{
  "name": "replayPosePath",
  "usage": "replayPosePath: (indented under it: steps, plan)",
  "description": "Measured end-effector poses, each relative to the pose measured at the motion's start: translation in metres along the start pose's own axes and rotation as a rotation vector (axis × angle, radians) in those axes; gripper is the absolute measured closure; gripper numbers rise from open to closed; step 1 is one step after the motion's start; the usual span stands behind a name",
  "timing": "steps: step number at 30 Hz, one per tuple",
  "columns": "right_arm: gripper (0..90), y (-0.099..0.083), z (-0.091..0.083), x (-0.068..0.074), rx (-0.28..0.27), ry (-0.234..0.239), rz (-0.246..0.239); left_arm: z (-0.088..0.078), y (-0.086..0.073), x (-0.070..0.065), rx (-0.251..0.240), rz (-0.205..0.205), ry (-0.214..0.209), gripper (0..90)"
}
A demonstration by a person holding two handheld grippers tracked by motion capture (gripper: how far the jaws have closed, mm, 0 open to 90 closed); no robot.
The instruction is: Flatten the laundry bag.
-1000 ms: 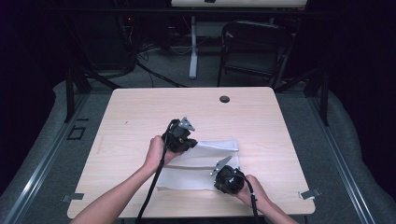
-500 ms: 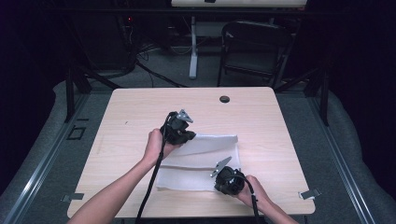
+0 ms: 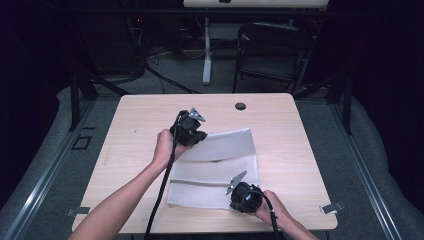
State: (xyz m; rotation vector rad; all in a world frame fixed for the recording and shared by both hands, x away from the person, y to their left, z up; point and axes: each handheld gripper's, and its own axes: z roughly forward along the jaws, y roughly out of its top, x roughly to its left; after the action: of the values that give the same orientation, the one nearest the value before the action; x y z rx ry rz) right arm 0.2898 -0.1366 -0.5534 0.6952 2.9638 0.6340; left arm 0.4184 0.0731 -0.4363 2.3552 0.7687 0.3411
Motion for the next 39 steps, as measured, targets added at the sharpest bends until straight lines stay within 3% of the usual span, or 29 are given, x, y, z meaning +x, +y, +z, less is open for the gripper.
replayPosePath:
  steps: [12, 15, 20, 23, 32, 33, 35, 39]
  plan:
    - [90.0, -0.004, -0.002, 0.005, 0.009, 0.013, 0.002, 0.004, 0.009, 0.014, 0.015, -0.014, 0.084, 89.0]
    - [90.0, -0.005, -0.004, 0.006, 0.030, 0.006, -0.021, 0.007, 0.010, 0.018, 0.012, -0.026, 0.090, 89.0]
    - [90.0, -0.009, -0.003, 0.009, 0.014, 0.030, -0.006, 0.011, 0.014, 0.023, 0.000, -0.037, 0.114, 89.0]
    - [90.0, -0.009, -0.005, 0.009, 0.036, 0.028, -0.017, 0.014, 0.018, 0.026, -0.009, -0.042, 0.125, 89.0]
    - [90.0, -0.011, -0.005, 0.007, 0.019, 0.045, 0.024, 0.032, 0.028, 0.030, -0.023, -0.046, 0.155, 88.8]
    - [90.0, -0.013, -0.001, 0.009, -0.030, 0.069, 0.066, 0.034, 0.029, 0.030, -0.019, -0.044, 0.160, 88.8]
    - [90.0, -0.011, -0.005, 0.006, 0.022, 0.048, 0.030, 0.038, 0.031, 0.030, -0.026, -0.048, 0.166, 88.7]
    - [90.0, -0.011, -0.004, 0.008, 0.005, 0.053, 0.050, 0.046, 0.035, 0.031, -0.023, -0.056, 0.182, 88.5]
